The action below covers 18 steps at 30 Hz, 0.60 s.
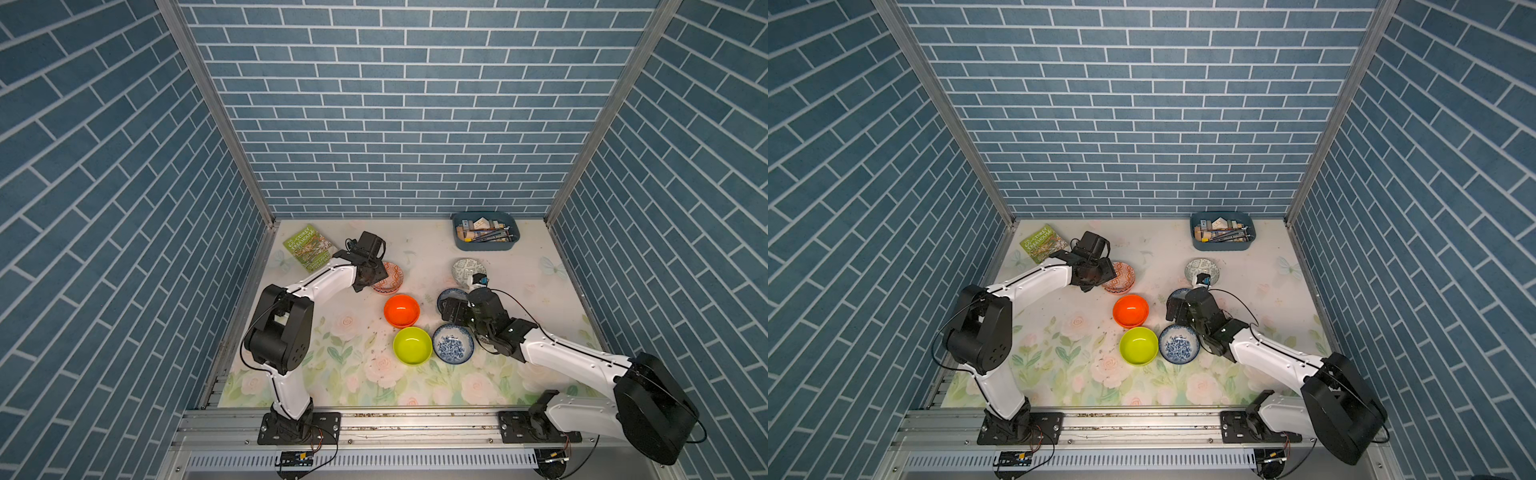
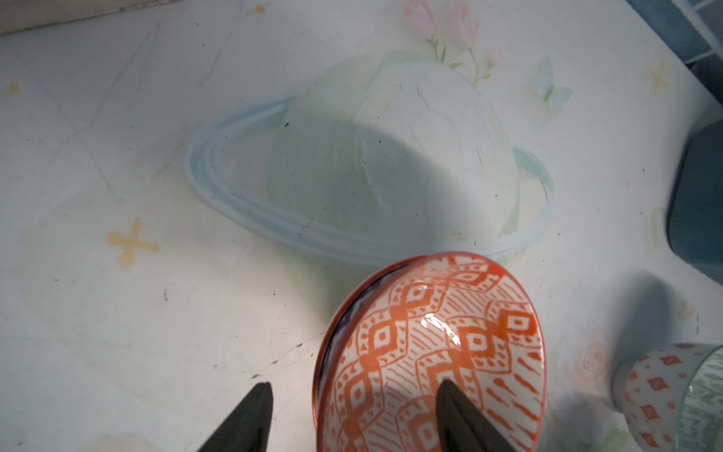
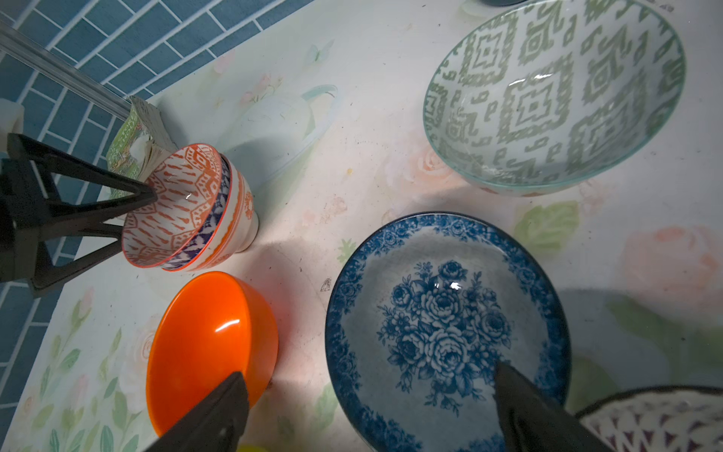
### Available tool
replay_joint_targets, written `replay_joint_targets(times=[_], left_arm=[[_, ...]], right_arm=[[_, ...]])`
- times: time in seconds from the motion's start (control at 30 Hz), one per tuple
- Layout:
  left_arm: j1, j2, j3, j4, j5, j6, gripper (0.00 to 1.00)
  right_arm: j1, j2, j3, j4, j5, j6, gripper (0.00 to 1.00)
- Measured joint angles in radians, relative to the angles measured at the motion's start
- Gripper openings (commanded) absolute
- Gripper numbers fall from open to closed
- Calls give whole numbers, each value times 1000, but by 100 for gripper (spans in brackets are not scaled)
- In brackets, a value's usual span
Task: Stack the bowls
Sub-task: Place the bowl on the bowl.
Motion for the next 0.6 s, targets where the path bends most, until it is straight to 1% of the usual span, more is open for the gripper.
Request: replay_joint_targets(times=[0.07,0.1,0.2,0.37,0.43,0.53,0.6], left_arm=[[0,-7,-2,-1,0,0,73],[0,-9,-2,0,0,0,72],[0,-18,-2,0,-2,1,61],[0,-44,-13,7,-3,1,37],[0,-50,-25,10,-2,1,30],[0,-50,-50,16,-2,-1,24],[0,-50,-64,16,-3,-3,22]], right_arm=[[0,-2,0,1,0,0,100],[0,-2,0,2,0,0,100],[0,-3,0,4,0,0,100],[0,-3,0,6,0,0,100],[0,-3,0,6,-1,0,100],[0,-3,0,6,-1,0,100],[0,-3,0,6,-1,0,100]])
